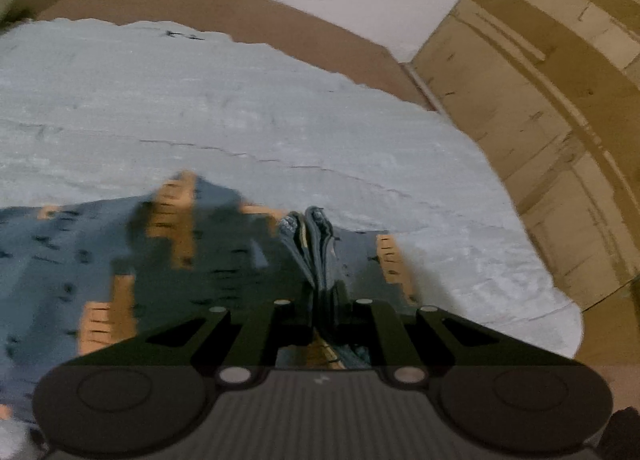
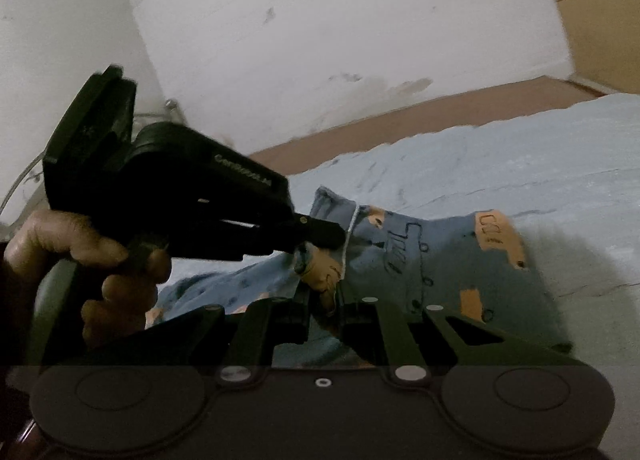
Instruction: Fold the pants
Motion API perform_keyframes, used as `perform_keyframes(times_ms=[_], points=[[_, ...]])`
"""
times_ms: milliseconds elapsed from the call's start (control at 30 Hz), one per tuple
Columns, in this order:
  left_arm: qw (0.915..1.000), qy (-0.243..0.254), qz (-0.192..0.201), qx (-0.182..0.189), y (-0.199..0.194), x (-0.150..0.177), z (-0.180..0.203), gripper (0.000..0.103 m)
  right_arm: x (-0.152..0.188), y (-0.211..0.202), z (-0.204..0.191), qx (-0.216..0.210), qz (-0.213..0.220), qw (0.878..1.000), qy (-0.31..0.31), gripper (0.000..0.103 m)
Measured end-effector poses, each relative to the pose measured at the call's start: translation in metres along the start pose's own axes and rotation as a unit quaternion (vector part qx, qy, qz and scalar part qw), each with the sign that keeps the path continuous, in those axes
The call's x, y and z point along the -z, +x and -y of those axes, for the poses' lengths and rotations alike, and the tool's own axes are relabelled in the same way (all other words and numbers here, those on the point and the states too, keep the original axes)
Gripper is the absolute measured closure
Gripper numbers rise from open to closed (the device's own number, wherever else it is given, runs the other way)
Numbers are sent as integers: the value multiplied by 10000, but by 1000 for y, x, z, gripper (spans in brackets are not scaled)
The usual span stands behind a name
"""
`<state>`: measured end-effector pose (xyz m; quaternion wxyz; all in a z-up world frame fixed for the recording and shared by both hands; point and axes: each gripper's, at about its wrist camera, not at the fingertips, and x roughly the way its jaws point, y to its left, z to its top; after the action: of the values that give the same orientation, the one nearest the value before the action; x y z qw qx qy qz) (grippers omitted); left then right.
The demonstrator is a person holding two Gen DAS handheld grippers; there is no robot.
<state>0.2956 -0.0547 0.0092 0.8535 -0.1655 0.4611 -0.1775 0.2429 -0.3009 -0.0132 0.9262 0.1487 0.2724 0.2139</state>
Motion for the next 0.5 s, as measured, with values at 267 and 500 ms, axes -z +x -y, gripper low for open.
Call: perform_keyframes(times_ms=[267, 500], points=[[9994, -139, -202, -244, 9, 7, -35, 94, 0, 19, -6, 64, -487, 9984, -289, 90], [9988, -173, -276, -352, 16, 11, -49, 94, 1, 35, -8, 23, -678, 9973, -294, 90]])
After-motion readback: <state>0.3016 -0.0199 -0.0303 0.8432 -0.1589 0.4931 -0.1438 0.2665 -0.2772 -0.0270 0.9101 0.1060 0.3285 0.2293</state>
